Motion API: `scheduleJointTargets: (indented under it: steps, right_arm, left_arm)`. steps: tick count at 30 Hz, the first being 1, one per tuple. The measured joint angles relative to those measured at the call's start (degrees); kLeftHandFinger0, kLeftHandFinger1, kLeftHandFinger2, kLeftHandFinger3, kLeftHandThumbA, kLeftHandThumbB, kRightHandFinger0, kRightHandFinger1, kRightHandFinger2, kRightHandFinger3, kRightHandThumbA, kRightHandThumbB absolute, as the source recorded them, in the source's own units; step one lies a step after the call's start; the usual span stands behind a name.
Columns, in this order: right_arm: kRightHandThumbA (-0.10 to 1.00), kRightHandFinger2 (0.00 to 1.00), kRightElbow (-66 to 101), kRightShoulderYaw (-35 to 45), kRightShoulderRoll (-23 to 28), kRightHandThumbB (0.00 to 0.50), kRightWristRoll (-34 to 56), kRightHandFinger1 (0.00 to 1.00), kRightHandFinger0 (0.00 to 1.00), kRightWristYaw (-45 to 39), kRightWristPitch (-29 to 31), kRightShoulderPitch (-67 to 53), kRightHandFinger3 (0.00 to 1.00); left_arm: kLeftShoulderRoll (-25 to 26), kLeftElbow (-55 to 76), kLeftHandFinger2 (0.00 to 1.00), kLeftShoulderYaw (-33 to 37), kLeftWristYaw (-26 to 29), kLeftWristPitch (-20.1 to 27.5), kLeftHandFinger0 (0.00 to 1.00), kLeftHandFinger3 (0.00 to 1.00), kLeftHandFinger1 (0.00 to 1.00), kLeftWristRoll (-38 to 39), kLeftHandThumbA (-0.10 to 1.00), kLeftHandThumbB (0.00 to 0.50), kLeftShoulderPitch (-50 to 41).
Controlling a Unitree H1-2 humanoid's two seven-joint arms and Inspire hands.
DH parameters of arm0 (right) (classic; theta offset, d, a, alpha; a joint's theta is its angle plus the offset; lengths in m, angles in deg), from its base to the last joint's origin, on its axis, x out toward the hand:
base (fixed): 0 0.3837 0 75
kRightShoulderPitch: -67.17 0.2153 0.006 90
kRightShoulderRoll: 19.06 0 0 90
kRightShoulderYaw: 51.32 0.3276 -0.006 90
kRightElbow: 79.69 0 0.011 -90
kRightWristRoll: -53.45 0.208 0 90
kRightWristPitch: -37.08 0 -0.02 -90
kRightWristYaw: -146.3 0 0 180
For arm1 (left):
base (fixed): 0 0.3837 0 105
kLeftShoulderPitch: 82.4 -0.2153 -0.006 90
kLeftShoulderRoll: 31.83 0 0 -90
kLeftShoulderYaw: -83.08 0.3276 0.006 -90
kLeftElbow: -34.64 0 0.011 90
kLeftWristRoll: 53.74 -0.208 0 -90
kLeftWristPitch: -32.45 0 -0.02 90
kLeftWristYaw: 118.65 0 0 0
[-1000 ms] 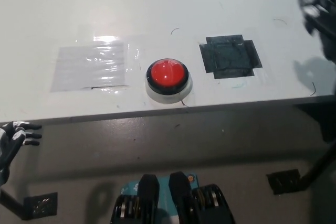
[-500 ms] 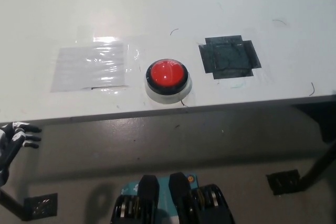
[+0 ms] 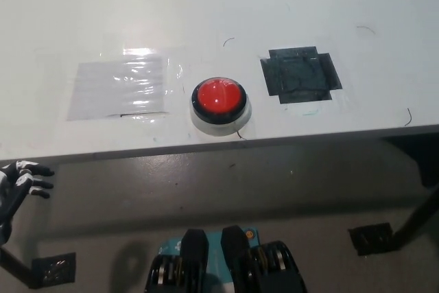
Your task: The robot uses its right hand to make a fist and press the red button kept in the middle of the desk
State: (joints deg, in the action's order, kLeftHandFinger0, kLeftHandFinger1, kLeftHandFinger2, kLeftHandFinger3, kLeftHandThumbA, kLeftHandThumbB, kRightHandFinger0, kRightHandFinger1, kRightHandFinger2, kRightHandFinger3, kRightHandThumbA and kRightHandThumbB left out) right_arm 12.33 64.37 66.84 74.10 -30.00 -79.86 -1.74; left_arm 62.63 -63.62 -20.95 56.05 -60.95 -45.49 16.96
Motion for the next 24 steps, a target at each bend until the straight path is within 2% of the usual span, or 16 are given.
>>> scheduleJointTargets:
  steps: [3,6,9,11,13,14,15,17,19,20,21,22,24]
  right_arm:
    - [0.52,0.38,0.0,-0.1,0.0,0.047,-0.1,0.03,0.00,0.0,0.0,0.0,0.54]
    - [0.52,0.39,0.0,-0.2,0.1,0.042,-0.2,0.04,0.00,0.0,0.1,0.0,0.53]
    - [0.51,0.40,-0.1,-0.4,0.2,0.051,-0.2,0.04,0.00,0.0,0.1,0.0,0.54]
    - [0.52,0.41,-0.1,-0.4,0.3,0.059,-0.3,0.04,0.00,0.0,0.1,0.0,0.55]
    - [0.53,0.43,-0.2,-0.5,0.4,0.061,-0.4,0.05,0.00,0.0,0.2,0.0,0.56]
    - [0.54,0.44,-0.3,-0.6,0.4,0.067,-0.4,0.06,0.00,0.0,0.2,0.0,0.55]
    - [0.55,0.47,-0.3,-0.7,0.4,0.068,-0.4,0.08,0.00,0.0,0.3,0.0,0.57]
    - [0.55,0.47,-0.6,-0.9,0.6,0.067,-0.6,0.09,0.00,0.0,0.4,0.0,0.57]
    - [0.53,0.56,-0.6,-1.0,0.9,0.101,-0.9,0.20,0.03,0.0,0.4,0.0,0.68]
    - [0.53,0.53,-0.6,-1.0,1.0,0.102,-1.0,0.22,0.00,0.0,0.4,0.0,0.58]
    - [0.56,0.60,-0.6,-1.0,1.2,0.122,-1.1,0.30,0.09,0.0,0.4,0.0,0.61]
    - [0.57,0.54,-0.6,-1.1,1.3,0.122,-1.3,0.29,0.07,0.0,0.4,0.0,0.51]
    - [0.57,0.44,-0.6,-1.7,1.8,0.140,-1.7,0.22,0.03,0.3,0.3,0.0,0.43]
  left_arm:
    - [-0.1,-0.2,0.53,0.0,0.0,0.2,0.47,0.51,0.47,0.1,0.57,0.001,0.0]
    - [-0.2,-0.2,0.53,0.0,0.0,0.1,0.47,0.52,0.47,0.3,0.55,0.006,-0.1]
    - [-0.4,-0.5,0.57,0.0,0.0,0.4,0.49,0.55,0.50,0.4,0.59,0.006,-0.1]
    - [-0.6,-0.7,0.50,0.0,0.0,0.7,0.41,0.50,0.42,0.4,0.58,0.026,-0.1]
    - [-0.7,-0.8,0.48,0.0,0.1,0.8,0.38,0.47,0.40,0.4,0.58,0.030,-0.1]
    - [-0.8,-0.8,0.49,0.0,0.1,0.8,0.41,0.48,0.42,0.4,0.59,0.024,-0.1]
    - [-0.8,-0.8,0.53,0.0,0.1,0.8,0.45,0.50,0.46,0.3,0.59,0.029,-0.1]
    - [-0.8,-0.8,0.54,0.0,0.1,0.8,0.47,0.51,0.48,0.3,0.59,0.030,-0.1]
    - [-0.8,-0.8,0.54,0.0,0.1,0.8,0.46,0.51,0.47,0.3,0.59,0.023,-0.1]
    - [-0.8,-0.8,0.53,0.0,0.1,0.8,0.46,0.50,0.47,0.3,0.59,0.021,-0.1]
    - [-0.9,-0.8,0.56,0.0,0.1,0.8,0.49,0.53,0.50,0.3,0.60,0.027,-0.1]
    - [-0.9,-0.8,0.58,0.0,0.1,0.8,0.50,0.54,0.50,0.3,0.61,0.028,-0.1]
    - [-1.0,-0.8,0.58,0.0,0.1,0.8,0.50,0.55,0.51,0.2,0.61,0.023,-0.1]
